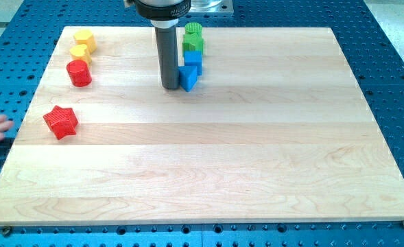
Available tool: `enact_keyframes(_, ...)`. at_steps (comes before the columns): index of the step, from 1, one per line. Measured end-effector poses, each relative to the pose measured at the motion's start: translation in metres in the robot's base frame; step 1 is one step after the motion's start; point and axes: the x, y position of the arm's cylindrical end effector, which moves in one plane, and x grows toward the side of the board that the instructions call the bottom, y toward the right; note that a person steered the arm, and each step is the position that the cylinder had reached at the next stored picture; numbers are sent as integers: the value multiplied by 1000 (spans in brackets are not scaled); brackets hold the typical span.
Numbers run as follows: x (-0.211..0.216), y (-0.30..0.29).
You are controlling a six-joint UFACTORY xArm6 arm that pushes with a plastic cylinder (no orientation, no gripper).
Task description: Nudge the red star
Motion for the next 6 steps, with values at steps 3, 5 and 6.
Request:
enact_keyframes(3,65,-39)
enact_keyframes(5,167,-135)
enact_keyframes(6,157,-154)
